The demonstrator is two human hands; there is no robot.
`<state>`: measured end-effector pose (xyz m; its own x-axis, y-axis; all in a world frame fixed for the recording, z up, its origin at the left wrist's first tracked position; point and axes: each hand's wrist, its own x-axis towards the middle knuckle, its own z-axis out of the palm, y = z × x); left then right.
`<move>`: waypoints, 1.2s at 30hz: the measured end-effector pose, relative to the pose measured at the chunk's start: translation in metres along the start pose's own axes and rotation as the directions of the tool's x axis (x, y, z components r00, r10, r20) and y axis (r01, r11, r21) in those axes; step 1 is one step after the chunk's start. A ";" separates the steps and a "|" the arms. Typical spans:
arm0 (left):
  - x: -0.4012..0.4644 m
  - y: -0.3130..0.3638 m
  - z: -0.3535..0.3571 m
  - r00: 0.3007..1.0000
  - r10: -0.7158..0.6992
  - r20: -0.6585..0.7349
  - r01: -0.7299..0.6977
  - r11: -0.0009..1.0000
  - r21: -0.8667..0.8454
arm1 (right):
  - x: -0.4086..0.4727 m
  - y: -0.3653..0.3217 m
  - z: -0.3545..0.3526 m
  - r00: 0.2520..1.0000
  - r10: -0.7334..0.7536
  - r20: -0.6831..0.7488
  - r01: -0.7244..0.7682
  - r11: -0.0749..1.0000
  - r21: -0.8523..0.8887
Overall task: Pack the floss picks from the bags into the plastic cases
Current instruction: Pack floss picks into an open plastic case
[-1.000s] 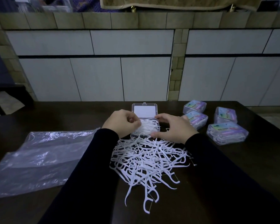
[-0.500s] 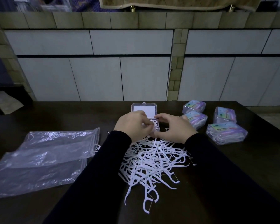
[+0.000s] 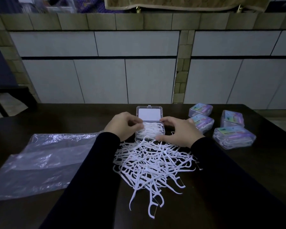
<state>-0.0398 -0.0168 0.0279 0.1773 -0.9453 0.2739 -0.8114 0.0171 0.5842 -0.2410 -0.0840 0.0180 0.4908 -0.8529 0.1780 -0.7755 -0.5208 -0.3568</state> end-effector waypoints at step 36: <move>-0.015 0.030 -0.031 0.867 -0.271 0.419 0.180 0.953 0.245 | -0.028 -0.042 -0.023 0.965 -0.066 0.253 0.110 0.980 -0.163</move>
<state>-0.0496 0.0081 0.0648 0.1404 -0.9604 -0.2406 -0.8775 -0.2332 0.4191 -0.2313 -0.0387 0.0490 0.6256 -0.7793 -0.0366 -0.7711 -0.6106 -0.1803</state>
